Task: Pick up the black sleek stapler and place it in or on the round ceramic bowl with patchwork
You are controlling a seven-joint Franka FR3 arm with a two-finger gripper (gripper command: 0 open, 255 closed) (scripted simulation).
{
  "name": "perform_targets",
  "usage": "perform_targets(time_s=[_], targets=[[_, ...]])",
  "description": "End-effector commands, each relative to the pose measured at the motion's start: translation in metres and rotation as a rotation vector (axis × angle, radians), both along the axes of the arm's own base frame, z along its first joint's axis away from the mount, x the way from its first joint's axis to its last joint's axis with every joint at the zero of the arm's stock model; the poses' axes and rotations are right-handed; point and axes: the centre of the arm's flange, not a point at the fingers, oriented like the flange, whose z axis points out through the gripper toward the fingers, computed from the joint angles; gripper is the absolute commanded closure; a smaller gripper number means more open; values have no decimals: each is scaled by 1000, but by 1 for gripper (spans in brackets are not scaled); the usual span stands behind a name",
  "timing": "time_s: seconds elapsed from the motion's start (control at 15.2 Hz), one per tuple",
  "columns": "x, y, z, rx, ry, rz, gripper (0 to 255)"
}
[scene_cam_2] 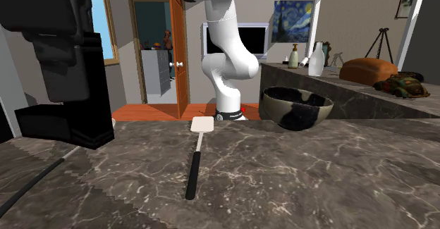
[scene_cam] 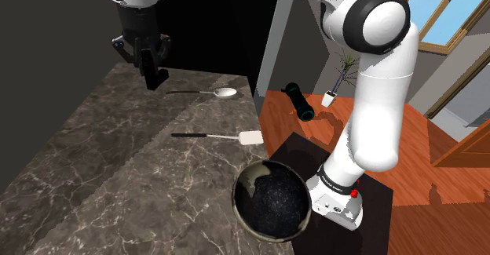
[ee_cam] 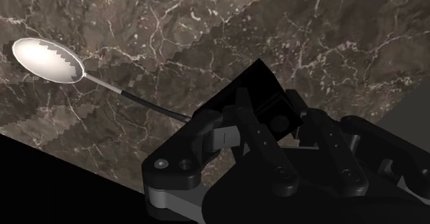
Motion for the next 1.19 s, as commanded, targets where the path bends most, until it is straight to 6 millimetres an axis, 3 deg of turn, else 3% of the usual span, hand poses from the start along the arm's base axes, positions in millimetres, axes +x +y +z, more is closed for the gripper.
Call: perform_targets(time_s=[0.0,0.46,1.12], targets=[[0,1,11,0,0,0,255],[0,1,45,0,0,0,255],[-131,13,51,0,0,0,255]])
